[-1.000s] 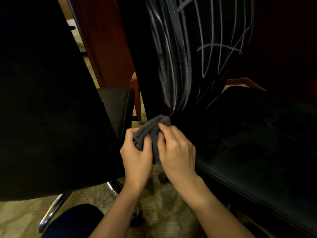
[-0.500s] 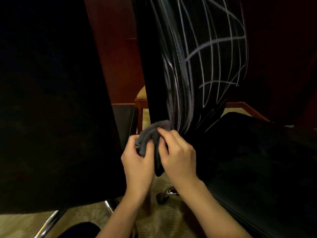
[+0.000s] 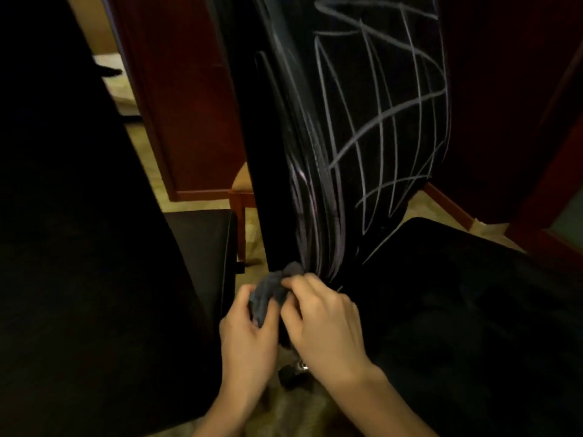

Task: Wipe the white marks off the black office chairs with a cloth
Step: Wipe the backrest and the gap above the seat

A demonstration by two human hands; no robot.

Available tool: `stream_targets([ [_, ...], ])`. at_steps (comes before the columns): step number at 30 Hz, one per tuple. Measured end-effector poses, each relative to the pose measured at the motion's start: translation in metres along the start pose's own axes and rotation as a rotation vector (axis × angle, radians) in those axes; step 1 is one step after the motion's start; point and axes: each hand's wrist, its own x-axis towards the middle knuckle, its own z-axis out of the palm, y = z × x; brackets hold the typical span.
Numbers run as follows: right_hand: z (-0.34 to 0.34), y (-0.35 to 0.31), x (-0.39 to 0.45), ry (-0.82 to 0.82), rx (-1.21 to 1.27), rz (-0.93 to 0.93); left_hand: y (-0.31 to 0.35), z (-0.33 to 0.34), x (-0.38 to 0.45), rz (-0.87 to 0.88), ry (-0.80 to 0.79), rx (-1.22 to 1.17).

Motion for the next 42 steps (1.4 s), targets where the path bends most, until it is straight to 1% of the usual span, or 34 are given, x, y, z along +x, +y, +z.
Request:
stream_targets([
  [2, -0.014, -0.003, 0.014, -0.015, 0.097, 0.028, 0.021, -0.006, 0.008, -0.048, 0.003, -0.025],
  [4, -0.031, -0.009, 0.027, -0.026, 0.163, 0.035, 0.038, -0.013, 0.016, -0.137, -0.041, -0.019],
  [6, -0.052, -0.018, 0.041, -0.033, 0.207, 0.055, 0.060, -0.022, 0.025, -0.190, -0.091, 0.007],
  [8, -0.076, -0.027, 0.058, -0.020, 0.250, 0.074, 0.091, -0.030, 0.033, -0.215, -0.059, -0.045],
  [13, -0.137, -0.043, 0.107, 0.028, 0.408, 0.080, 0.186, -0.047, 0.050, -0.342, 0.054, -0.192],
  [15, -0.163, -0.047, 0.128, 0.029, 0.433, 0.090, 0.220, -0.052, 0.062, -0.343, 0.099, -0.228],
  [17, -0.186, -0.050, 0.150, 0.011, 0.435, 0.104, 0.248, -0.054, 0.074, -0.311, 0.128, -0.213],
  [22, -0.236, -0.051, 0.196, -0.051, 0.470, 0.171, 0.310, -0.057, 0.104, -0.219, 0.154, -0.077],
  [24, -0.246, -0.045, 0.214, -0.072, 0.501, 0.175, 0.324, -0.054, 0.118, -0.182, 0.191, -0.006],
  [25, -0.249, -0.042, 0.222, -0.079, 0.504, 0.169, 0.329, -0.051, 0.124, -0.190, 0.219, -0.006],
  [28, -0.256, -0.037, 0.239, -0.126, 0.525, 0.158, 0.343, -0.040, 0.135, -0.313, 0.322, -0.080],
  [30, -0.261, -0.034, 0.246, -0.151, 0.556, 0.114, 0.349, -0.030, 0.136, -0.395, 0.408, -0.064],
  [32, -0.265, -0.030, 0.253, -0.222, 0.562, 0.093, 0.354, -0.021, 0.136, -0.458, 0.481, -0.058],
  [34, -0.267, -0.024, 0.264, -0.344, 0.536, 0.102, 0.357, -0.015, 0.137, -0.483, 0.538, -0.028],
  [36, -0.268, -0.020, 0.276, -0.448, 0.509, 0.102, 0.359, -0.013, 0.143, -0.490, 0.561, -0.002],
  [38, -0.267, -0.020, 0.291, -0.483, 0.483, 0.068, 0.357, -0.014, 0.153, -0.516, 0.575, 0.015],
  [42, -0.251, -0.025, 0.321, -0.552, 0.345, -0.006, 0.346, -0.016, 0.176, -0.645, 0.627, 0.057],
])
